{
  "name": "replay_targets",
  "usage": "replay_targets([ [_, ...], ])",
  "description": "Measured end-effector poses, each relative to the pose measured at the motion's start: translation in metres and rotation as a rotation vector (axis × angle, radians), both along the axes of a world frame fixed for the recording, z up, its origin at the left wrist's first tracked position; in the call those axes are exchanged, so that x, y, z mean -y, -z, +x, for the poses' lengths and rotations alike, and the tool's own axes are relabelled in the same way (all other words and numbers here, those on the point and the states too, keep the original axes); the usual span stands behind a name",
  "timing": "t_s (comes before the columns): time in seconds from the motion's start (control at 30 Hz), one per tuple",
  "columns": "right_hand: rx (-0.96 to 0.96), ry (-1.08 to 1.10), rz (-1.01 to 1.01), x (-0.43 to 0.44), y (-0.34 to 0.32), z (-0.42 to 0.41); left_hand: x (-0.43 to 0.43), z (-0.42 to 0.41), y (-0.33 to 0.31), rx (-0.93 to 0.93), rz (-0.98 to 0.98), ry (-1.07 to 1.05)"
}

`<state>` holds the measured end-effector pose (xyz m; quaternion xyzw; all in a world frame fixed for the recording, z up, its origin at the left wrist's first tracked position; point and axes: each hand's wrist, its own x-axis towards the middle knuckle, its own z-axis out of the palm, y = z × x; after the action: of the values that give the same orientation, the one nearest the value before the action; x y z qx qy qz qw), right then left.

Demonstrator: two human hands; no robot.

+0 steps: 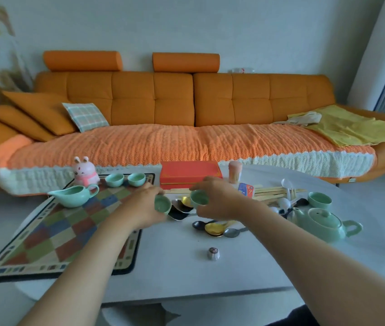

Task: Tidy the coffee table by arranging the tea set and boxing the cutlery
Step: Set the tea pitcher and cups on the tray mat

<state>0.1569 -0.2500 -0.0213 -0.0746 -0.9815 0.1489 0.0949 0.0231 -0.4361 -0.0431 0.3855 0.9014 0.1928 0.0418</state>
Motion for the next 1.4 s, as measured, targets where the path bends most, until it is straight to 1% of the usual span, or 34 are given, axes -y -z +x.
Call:
replay_targets([
  [0.17,0.031,-0.083,-0.044,0.049,0.012,-0.063,0.052,-0.028,0.012,0.03,0.032,-0.119],
  [0.37,0.073,-0.141,-0.088,0.096,0.028,-0.115,0.092,-0.057,0.022,0.078,0.055,-0.186],
  [0.53,0.091,-0.112,-0.061,0.109,0.045,-0.142,0.106,-0.08,0.033,0.057,0.072,-0.2],
  [0.63,0.06,-0.09,-0.125,0.109,0.049,-0.151,0.108,-0.091,0.04,0.08,0.119,-0.232],
  [0.73,0.053,-0.015,-0.163,0.105,0.052,-0.159,0.104,-0.1,0.045,0.075,0.173,-0.255],
  [0.9,0.056,0.135,-0.245,0.096,0.059,-0.176,0.091,-0.112,0.048,-0.004,0.145,-0.296],
  [1.07,0.069,0.134,-0.268,0.094,0.064,-0.183,0.085,-0.121,0.053,-0.049,0.114,-0.284],
  [1.2,0.073,0.145,-0.286,0.09,0.065,-0.19,0.084,-0.126,0.056,-0.056,0.173,-0.223],
  [1.4,0.029,0.151,-0.3,0.091,0.067,-0.196,0.078,-0.13,0.055,-0.147,0.189,-0.279],
])
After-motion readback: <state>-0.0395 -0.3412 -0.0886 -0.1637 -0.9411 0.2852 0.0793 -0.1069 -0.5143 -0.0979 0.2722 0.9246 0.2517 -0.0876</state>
